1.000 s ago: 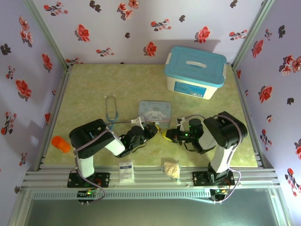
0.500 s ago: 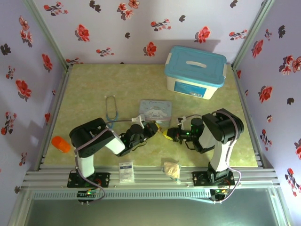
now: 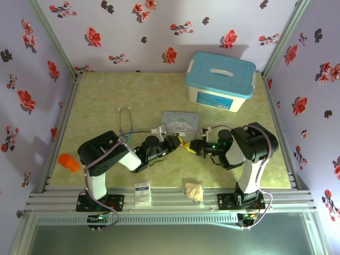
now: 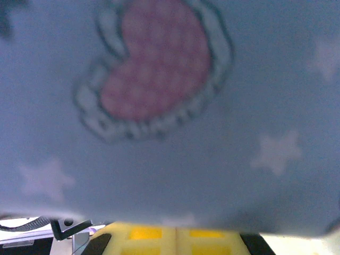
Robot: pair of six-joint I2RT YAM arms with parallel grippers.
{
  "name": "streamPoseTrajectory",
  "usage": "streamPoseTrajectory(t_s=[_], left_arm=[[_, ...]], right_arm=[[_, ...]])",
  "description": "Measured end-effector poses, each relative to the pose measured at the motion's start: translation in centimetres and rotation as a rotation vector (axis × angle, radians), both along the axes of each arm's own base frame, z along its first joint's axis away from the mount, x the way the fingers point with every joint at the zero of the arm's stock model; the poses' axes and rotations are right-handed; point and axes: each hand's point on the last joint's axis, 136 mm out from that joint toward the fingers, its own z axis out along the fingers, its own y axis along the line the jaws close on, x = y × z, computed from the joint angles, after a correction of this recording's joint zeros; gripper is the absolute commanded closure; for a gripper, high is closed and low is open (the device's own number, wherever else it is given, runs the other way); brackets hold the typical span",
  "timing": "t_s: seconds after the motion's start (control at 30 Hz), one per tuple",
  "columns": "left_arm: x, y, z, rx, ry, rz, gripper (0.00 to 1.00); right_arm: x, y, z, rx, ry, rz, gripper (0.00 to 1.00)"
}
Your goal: Unlock the padlock with the key
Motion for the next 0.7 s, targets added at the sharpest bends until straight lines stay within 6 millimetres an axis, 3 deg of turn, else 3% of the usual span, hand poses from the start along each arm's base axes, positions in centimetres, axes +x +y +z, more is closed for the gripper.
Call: streamPoseTrajectory(t_s=[0.43,0.7], left_arm=[[1.0,-0.3,-0.5,-0.012,0.002,0.036,1.0],[1.7,0.8,-3.0,0.01,0.064,0.127,1.0]], right_arm=[[0.8,0.0,-0.1,-0.046,-0.024,-0.103,1.0],[1.5,1.1,-2.4,-0.188,-0.057,-0.233,1.0]])
